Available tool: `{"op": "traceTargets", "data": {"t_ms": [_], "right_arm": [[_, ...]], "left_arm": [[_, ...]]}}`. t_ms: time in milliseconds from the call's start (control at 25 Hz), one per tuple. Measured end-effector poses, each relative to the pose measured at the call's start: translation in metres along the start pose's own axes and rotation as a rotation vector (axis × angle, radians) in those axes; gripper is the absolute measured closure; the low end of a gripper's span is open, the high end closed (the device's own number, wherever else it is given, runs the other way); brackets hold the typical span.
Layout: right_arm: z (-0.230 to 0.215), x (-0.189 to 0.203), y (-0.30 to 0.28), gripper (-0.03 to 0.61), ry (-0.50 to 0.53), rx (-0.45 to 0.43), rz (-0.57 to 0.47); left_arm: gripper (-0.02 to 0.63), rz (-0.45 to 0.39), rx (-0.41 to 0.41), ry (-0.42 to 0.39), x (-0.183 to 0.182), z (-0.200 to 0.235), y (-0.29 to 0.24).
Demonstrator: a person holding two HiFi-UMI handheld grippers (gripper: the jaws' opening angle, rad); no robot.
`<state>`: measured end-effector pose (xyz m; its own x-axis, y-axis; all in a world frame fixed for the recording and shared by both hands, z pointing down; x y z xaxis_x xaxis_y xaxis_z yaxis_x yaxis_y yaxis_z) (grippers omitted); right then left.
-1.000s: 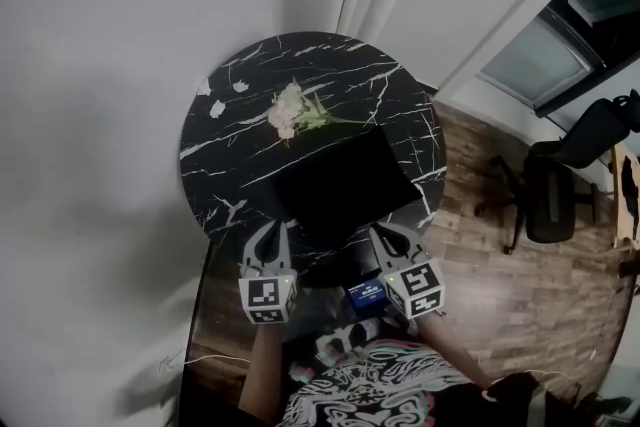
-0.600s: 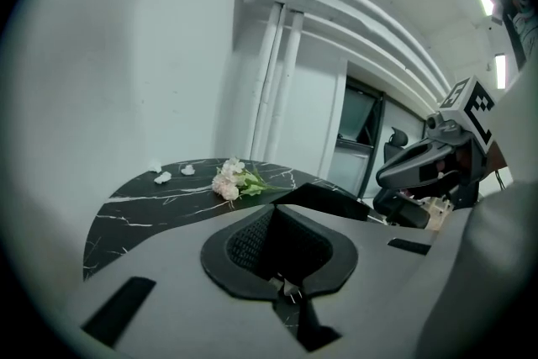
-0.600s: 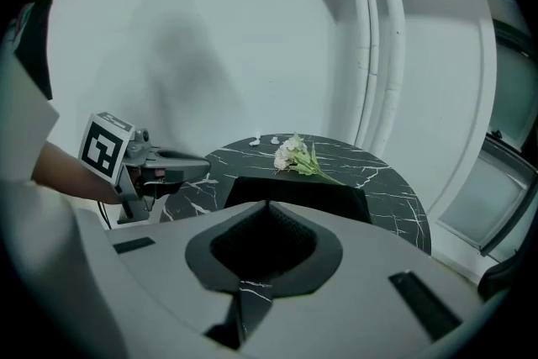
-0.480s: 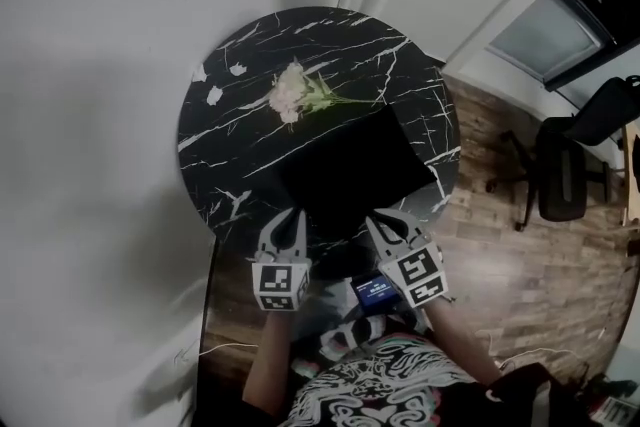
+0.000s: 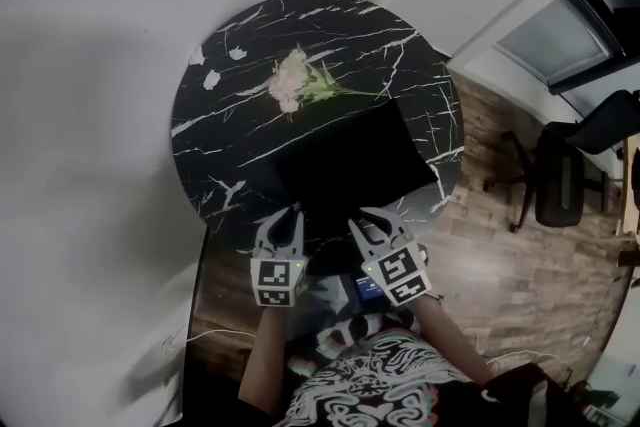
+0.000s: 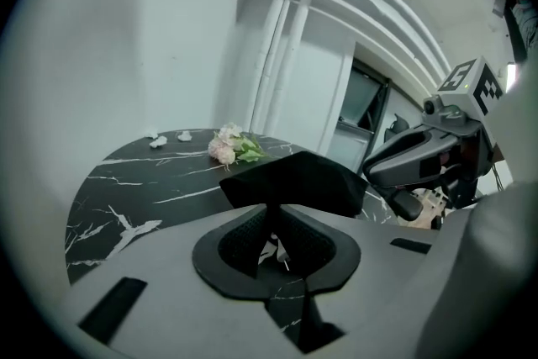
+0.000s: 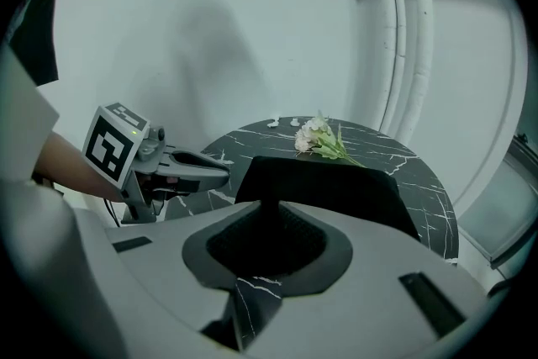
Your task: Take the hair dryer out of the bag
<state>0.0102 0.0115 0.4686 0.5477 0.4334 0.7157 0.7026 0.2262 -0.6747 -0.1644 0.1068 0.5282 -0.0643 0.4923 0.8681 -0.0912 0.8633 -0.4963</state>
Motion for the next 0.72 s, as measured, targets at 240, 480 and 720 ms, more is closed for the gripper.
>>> {"op": "traceTargets", "data": {"t_ms": [240, 480, 720], "right_arm": [[0.0, 0.01, -0.01, 0.555, 0.012, -0.015, 0.038], [0.006, 0.019, -0.022, 0.526, 0.028, -0.061, 0.08], [0.015, 0.026, -0.036, 0.465, 0.062, -0.093, 0.116]], "left_arm": [[0.489, 0.072, 0.06, -0.055, 0.007, -0.01, -0.017], [0.431, 0.127, 0.07, -0.055, 0.016, -0.012, -0.029], [0.391, 0.137, 0.108, -0.025, 0.021, -0.01, -0.041]]}}
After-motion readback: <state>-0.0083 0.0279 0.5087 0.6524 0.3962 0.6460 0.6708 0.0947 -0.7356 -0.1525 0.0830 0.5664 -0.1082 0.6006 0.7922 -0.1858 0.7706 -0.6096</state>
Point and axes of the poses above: the fingertips, and each gripper's own axes: y backward along the fingers, z to its left, x out of its underside, the point moved 10 cm from there along y, backward along the fingers, and after that the axes turned 13 degrees about -y, right-handed, at the moved point
